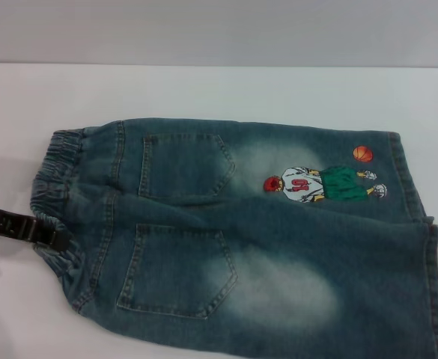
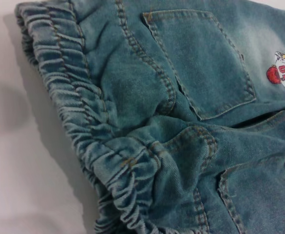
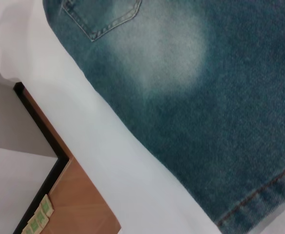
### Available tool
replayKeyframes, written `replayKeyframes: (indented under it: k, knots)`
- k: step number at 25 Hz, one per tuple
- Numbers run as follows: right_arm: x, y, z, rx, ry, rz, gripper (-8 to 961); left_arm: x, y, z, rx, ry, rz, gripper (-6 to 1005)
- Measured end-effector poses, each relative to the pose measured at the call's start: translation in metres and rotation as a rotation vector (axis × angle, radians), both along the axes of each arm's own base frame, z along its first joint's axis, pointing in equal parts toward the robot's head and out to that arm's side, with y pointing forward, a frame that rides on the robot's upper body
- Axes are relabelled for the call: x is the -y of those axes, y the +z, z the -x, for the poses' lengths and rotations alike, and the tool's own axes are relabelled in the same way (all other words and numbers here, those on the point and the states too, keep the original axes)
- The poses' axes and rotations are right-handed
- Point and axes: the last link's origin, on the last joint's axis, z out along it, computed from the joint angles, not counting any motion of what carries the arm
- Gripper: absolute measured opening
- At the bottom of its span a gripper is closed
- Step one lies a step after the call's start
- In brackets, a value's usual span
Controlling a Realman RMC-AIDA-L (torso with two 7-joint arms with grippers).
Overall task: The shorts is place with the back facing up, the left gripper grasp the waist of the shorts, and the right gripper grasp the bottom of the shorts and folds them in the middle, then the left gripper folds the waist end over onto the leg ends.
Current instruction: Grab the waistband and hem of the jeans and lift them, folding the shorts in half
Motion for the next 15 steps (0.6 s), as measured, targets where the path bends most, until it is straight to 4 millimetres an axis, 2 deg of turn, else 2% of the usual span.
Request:
replayKeyframes:
  k: [15]
  knots:
    - [-0.0029, -0.0083, 0.0049, -0.006, 0.000, 0.000, 539, 0.0001, -0.0016, -0.0009, 0.003, -0.001, 0.002, 44]
